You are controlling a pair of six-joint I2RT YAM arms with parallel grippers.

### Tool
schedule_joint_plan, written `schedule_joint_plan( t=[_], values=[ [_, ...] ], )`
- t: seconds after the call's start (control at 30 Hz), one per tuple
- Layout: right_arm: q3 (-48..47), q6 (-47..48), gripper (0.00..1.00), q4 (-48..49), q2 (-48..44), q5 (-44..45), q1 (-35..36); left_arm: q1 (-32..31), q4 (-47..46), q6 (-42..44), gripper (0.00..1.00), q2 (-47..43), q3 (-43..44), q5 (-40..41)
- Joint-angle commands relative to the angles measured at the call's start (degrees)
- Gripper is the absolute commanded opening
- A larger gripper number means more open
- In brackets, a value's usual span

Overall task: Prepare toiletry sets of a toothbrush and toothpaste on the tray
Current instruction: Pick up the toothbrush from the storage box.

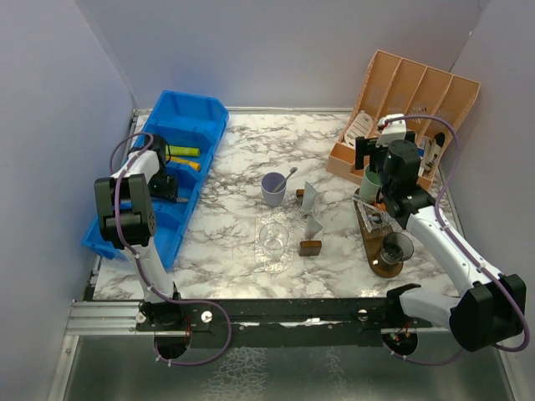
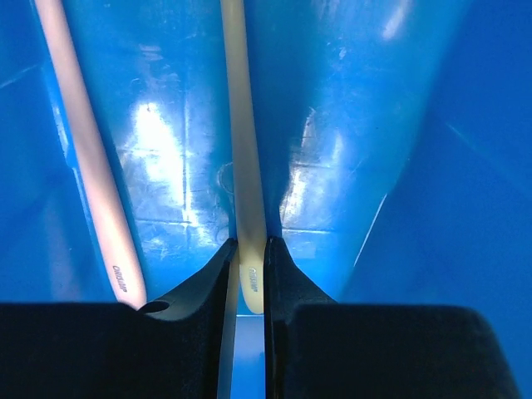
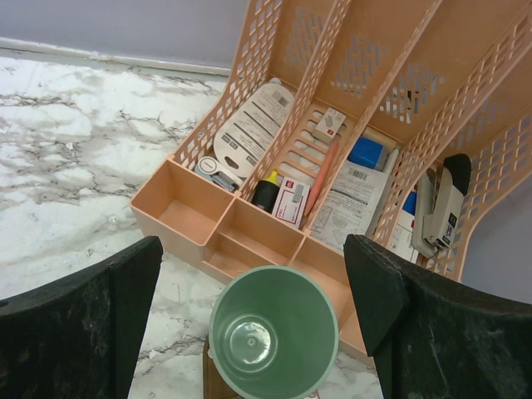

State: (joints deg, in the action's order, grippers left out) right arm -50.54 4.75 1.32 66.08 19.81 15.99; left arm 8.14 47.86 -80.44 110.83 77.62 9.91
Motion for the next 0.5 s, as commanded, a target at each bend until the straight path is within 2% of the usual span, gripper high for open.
schedule_joint_plan(
  t=[0.0,0.47],
  values=[
    [-0.3,0.0,0.91,1.4,-0.8,0.9,-0.4,0.1,-2.8,0.5,0.00,1.5,-0.9,2.1],
    [-0.3,-0.4,0.91,1.1,-0.6,0.5,-0.4,0.1,-1.2,-0.2,0.00,-6.0,-1.6,2.9]
  ],
)
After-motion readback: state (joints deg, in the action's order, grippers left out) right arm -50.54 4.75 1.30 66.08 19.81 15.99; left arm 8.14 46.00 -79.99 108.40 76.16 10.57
